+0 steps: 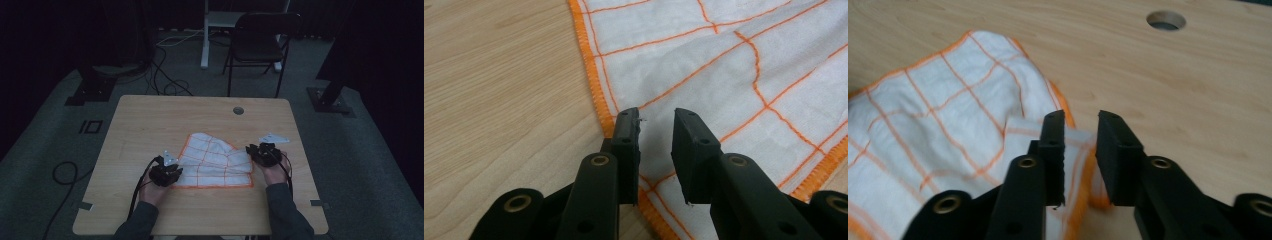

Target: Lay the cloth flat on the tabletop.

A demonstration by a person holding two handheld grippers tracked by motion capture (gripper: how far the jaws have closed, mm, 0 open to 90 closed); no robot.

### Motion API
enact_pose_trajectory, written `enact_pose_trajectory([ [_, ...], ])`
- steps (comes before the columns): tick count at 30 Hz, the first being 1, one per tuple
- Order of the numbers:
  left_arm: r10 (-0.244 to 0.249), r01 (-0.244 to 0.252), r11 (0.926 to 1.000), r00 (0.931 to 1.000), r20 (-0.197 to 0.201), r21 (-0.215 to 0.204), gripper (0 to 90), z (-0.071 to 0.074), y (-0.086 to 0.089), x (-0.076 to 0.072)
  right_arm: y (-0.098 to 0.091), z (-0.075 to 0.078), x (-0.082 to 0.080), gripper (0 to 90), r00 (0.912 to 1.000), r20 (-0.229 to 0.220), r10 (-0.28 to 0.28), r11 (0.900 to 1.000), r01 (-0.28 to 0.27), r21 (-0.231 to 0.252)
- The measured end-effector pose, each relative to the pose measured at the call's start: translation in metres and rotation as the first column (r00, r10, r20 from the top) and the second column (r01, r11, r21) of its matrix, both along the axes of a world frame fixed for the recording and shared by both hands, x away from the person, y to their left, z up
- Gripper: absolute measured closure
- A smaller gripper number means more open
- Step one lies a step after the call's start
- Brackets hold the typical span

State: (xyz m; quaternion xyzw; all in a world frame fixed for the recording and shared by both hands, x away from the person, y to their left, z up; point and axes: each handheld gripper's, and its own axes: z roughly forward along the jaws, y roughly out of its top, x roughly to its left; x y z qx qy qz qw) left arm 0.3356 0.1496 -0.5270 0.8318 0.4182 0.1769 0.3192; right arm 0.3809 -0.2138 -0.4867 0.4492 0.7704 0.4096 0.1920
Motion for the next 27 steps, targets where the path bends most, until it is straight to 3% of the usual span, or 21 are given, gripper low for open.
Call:
enact_pose_trajectory([
  [4,-0.001,0.001,1.0,1.0,-0.001,-0.003,73.5,-0.001,-0.001,0.0,0.015,-0.004,0.019,87.2,0.9999,-0.012,0.01,0.9996,-0.011,-0.027],
  [9,-0.006,0.006,0.9999,1.0,-0.001,-0.008,73.5,-0.001,0.0,-0.003,0.025,-0.014,0.034,89.9,0.9991,-0.042,0.004,0.9989,-0.006,-0.048],
  [16,-0.026,0.026,0.9991,0.9996,-0.004,-0.034,73.5,-0.001,-0.001,-0.011,0.036,-0.029,0.05,86.8,0.9952,-0.098,-0.003,0.9976,-0.003,-0.069],
  [18,-0.04,0.04,0.9985,0.999,-0.016,-0.038,73.5,-0.003,-0.003,-0.014,0.04,-0.034,0.054,84.7,0.9938,-0.111,-0.002,0.9953,-0.008,-0.096],
  [27,-0.047,0.047,0.9986,0.9987,-0.019,-0.026,73.8,-0.007,-0.005,-0.019,0.052,-0.045,0.061,76.1,0.9885,-0.151,0.009,0.9861,-0.034,-0.162],
])
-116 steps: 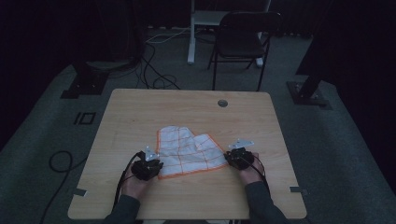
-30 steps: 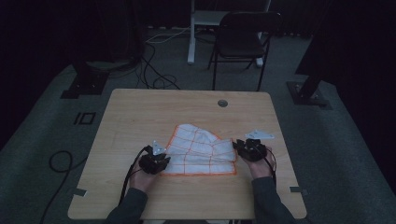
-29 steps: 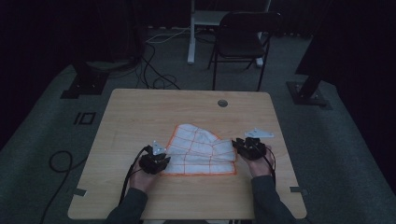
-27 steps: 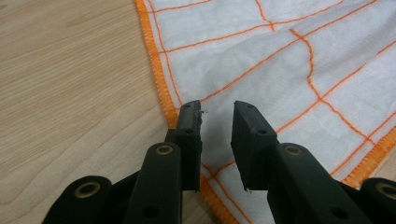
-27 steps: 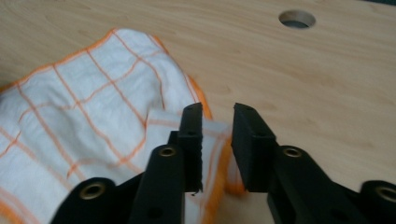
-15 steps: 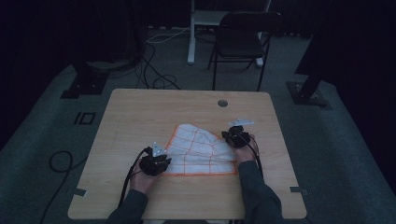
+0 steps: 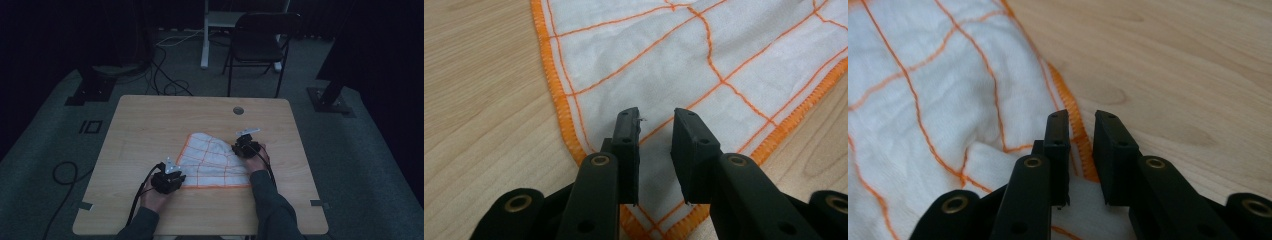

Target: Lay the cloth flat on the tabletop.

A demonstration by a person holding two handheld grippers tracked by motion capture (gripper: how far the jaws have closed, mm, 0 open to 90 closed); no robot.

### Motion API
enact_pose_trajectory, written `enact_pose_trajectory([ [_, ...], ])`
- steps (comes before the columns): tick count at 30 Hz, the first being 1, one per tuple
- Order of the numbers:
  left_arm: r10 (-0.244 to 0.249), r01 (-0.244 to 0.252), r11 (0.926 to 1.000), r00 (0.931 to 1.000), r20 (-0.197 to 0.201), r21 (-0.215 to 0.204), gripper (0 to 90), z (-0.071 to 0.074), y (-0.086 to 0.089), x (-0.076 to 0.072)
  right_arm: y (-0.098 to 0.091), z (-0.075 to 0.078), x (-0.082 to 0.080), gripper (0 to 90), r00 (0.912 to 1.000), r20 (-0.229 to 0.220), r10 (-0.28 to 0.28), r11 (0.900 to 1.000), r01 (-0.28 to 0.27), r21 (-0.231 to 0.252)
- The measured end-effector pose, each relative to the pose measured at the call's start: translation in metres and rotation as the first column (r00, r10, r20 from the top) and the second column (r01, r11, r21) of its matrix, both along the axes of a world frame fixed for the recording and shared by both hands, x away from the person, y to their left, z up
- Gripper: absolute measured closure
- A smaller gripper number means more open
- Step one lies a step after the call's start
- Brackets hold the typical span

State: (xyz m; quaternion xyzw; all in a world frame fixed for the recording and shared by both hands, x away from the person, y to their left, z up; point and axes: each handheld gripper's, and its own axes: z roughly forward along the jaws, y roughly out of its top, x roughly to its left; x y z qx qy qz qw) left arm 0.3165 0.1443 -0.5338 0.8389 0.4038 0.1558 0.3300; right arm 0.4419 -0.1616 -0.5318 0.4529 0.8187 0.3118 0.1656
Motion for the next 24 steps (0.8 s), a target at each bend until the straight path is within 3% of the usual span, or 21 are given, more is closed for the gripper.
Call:
enact_pose_trajectory([
  [3,0.001,-0.001,1.0,1.0,0.001,-0.004,74.3,0.0,0.0,0.0,0.001,0.0,0.001,76.7,1.0,-0.009,-0.004,1.0,0.004,-0.006],
  [6,0.004,-0.004,1.0,1.0,0.001,-0.005,75.4,-0.001,0.001,-0.001,0.002,0.001,0.002,86.0,0.9998,-0.015,0.013,0.9999,-0.013,-0.009],
  [11,-0.004,0.004,0.9999,1.0,-0.005,-0.01,77.8,-0.001,0.004,-0.002,0.007,0.003,0.003,88.5,0.9996,0.005,0.027,0.9974,-0.026,-0.067],
  [24,-0.022,0.022,0.9998,0.9996,-0.019,-0.002,79.0,0.001,0.011,-0.01,-0.005,0.034,0.009,88.4,0.9946,0.103,0.007,0.9995,-0.004,-0.031],
])
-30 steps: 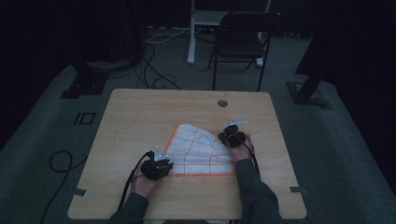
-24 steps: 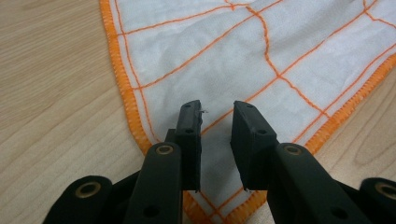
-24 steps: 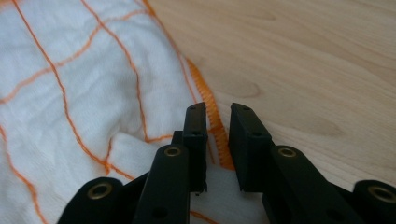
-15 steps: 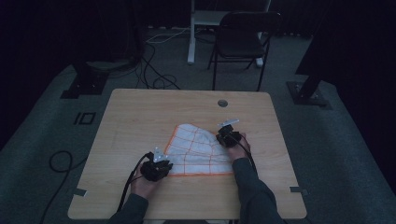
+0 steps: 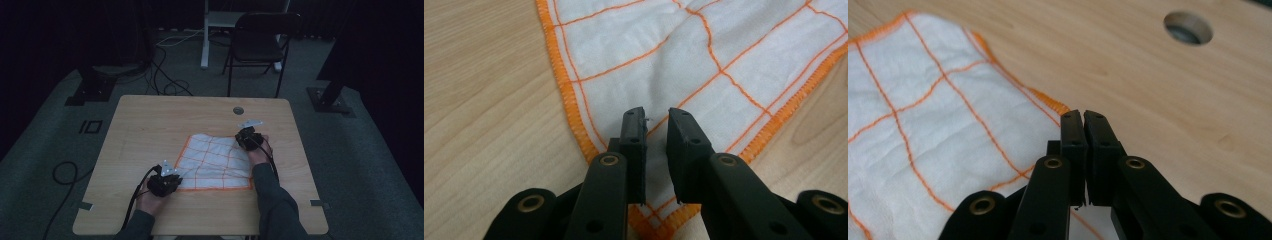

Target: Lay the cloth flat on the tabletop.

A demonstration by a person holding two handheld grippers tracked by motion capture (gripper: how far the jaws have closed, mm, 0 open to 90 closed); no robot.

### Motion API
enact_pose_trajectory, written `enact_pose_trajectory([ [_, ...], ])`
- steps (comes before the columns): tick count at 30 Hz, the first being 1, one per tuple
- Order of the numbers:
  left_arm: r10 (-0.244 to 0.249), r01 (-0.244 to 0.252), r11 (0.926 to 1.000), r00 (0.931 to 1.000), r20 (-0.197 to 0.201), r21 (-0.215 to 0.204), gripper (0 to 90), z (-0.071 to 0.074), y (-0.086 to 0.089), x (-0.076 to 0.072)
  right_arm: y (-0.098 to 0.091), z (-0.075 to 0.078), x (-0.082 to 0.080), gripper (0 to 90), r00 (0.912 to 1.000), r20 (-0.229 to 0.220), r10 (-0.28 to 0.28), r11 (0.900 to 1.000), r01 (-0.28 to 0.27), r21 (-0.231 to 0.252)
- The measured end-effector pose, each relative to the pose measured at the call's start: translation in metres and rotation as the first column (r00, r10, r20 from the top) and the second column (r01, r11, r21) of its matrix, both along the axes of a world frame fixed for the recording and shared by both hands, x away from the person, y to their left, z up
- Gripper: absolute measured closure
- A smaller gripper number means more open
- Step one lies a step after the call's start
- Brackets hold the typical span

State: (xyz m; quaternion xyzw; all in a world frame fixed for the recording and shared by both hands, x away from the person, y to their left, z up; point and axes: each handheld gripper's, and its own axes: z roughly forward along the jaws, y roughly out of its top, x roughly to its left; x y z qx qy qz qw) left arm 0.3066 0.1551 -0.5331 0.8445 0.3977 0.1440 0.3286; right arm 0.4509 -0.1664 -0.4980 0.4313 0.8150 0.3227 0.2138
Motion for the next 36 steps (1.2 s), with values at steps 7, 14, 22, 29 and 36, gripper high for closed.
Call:
enact_pose_trajectory([
  [7,-0.009,0.009,1.0,1.0,0.001,-0.001,78.7,0.0,0.0,-0.006,-0.001,0.008,0.004,77.7,0.9994,0.033,-0.002,0.9999,0.002,-0.014],
  [14,-0.029,0.029,0.9995,0.9995,-0.012,0.011,78.0,0.002,-0.001,-0.01,-0.023,0.011,-0.004,71.3,0.9987,0.015,-0.048,0.9984,0.048,0.029],
  [22,-0.012,0.012,0.9999,0.9992,0.038,-0.009,74.4,0.014,0.002,0.003,-0.04,-0.004,-0.027,69.7,0.9985,-0.023,-0.05,0.9977,0.051,0.046],
  [29,0.045,-0.042,0.9986,0.9953,0.086,-0.032,70.7,0.023,0.004,0.028,-0.041,-0.014,-0.049,68.2,0.9991,-0.035,-0.022,0.9992,0.023,0.034],
  [36,0.084,-0.078,0.9953,0.9899,0.114,-0.057,66.6,0.026,-0.002,0.065,-0.045,-0.022,-0.069,67.1,0.9983,-0.057,-0.017,0.9991,0.019,0.037],
])
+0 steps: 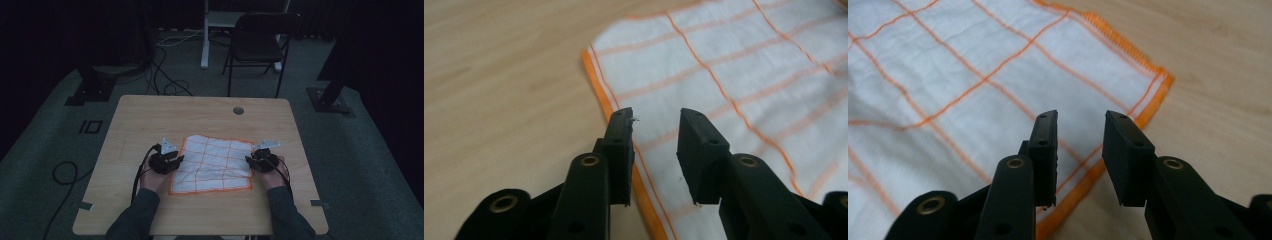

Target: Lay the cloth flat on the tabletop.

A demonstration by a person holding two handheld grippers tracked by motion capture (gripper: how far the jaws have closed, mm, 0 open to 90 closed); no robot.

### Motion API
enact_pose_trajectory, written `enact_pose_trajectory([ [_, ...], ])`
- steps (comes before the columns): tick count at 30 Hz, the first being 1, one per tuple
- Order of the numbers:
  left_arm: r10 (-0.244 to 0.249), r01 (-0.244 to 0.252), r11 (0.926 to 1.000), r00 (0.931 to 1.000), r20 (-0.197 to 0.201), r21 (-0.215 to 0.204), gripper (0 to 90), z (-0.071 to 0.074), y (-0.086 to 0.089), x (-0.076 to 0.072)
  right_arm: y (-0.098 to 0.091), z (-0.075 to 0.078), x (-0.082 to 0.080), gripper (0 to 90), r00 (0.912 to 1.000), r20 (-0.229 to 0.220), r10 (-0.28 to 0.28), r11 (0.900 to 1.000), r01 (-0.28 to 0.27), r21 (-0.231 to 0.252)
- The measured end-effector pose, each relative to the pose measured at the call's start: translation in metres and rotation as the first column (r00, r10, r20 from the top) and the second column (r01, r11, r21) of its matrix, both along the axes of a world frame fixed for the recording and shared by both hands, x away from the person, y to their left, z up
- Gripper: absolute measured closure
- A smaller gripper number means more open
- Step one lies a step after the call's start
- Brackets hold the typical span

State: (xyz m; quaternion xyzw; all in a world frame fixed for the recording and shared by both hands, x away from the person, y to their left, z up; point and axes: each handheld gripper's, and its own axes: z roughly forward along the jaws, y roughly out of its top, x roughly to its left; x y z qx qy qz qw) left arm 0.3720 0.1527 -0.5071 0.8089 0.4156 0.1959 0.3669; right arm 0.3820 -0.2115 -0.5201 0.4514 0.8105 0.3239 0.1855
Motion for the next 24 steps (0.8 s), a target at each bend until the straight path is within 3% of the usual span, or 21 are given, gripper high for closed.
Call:
enact_pose_trajectory([
  [1,0.006,-0.006,1.0,1.0,-0.003,-0.007,64.5,0.001,-0.002,0.011,-0.001,-0.002,-0.003,67.1,1.0,0.003,0.003,1.0,-0.003,0.003],
  [7,0.038,-0.038,0.9991,0.9993,-0.006,-0.02,62.1,0.002,-0.006,0.038,-0.001,-0.007,-0.018,67.1,1.0,0.003,0.006,0.9999,-0.006,0.013],
  [10,0.057,-0.058,0.9973,0.9982,-0.016,-0.045,60.4,0.002,-0.005,0.051,-0.002,-0.01,-0.022,67.1,1.0,-0.004,0.004,0.9999,-0.004,0.017],
  [11,0.071,-0.073,0.996,0.9969,-0.034,-0.051,60.3,0.0,-0.005,0.061,-0.003,-0.011,-0.025,67.1,1.0,-0.006,0.0,0.9993,0.001,0.038],
  [20,0.092,-0.096,0.9946,0.9914,-0.092,-0.038,58.2,-0.013,-0.014,0.087,-0.002,-0.011,-0.027,66.7,1.0,-0.005,0.002,0.9983,-0.002,0.058],
  [24,0.113,-0.12,0.9917,0.9849,-0.131,-0.046,58.0,-0.02,-0.015,0.094,-0.003,-0.013,-0.028,66.1,1.0,-0.008,0.002,0.9977,-0.001,0.068],
])
